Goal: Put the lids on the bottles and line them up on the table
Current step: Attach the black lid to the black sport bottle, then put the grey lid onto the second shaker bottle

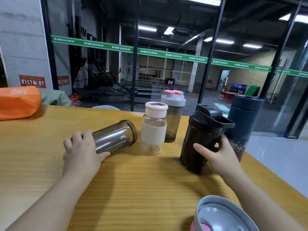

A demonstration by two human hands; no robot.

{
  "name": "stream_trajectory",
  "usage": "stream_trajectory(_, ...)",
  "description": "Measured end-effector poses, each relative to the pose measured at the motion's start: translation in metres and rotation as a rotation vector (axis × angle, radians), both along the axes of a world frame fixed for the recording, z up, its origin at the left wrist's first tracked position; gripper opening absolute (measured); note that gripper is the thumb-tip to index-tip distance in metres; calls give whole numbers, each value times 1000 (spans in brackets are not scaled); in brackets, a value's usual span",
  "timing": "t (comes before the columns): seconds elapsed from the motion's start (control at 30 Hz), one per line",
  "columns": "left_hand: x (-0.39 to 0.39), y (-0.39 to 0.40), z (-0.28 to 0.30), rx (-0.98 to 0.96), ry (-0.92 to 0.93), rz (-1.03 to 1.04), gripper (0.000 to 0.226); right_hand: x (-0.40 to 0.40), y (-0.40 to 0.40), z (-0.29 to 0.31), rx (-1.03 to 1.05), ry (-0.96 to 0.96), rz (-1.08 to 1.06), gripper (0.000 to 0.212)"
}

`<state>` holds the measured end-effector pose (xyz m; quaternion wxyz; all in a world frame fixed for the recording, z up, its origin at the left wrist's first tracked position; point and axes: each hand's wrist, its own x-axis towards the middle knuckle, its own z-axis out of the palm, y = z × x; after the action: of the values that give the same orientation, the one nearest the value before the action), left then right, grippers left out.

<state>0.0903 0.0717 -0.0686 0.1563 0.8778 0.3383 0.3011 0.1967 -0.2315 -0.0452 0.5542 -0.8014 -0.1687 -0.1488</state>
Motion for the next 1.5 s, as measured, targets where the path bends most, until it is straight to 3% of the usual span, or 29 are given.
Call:
stream_trajectory(0.3, -11, -2, 8, -238, -152, 25, 84, -1, 3, 0, -62, 38, -41, 65)
stream_trajectory(0.57, -10, -3, 11, -531, -439, -66, 82, -6, 6, -1, -87, 69, -52, 72)
stream_trajectory(0.73, -13, -10, 14, -523, -553, -219, 69, -10, -4, 2, -123, 192, -61, 89)
stream_trajectory(0.87, -15, -14, 15, -496, -633, -276, 66, -21, -22, -4, -236, 380, -67, 90)
stream_trajectory(0.97, -17, -20, 19, -474, -671, -307, 64, -36, -34, -5, -212, 451, -7, 75)
stream_trajectory(1.1, -19, -27, 20, -454, -672, -385, 55, -57, -45, 3, -281, 468, 84, 33)
stream_trajectory(1.17, -20, -30, 19, -438, -658, -430, 56, -62, -48, 5, -339, 514, 139, 27)
stream_trajectory(1.3, -23, -35, 15, -395, -594, -513, 63, -70, -52, 8, -468, 526, 192, 34)
stream_trajectory(1.4, -24, -41, 13, -391, -541, -579, 65, -72, -53, 12, -536, 531, 275, 54)
stream_trajectory(1.5, -25, -46, 13, -373, -501, -625, 57, -74, -54, 15, -569, 559, 368, 59)
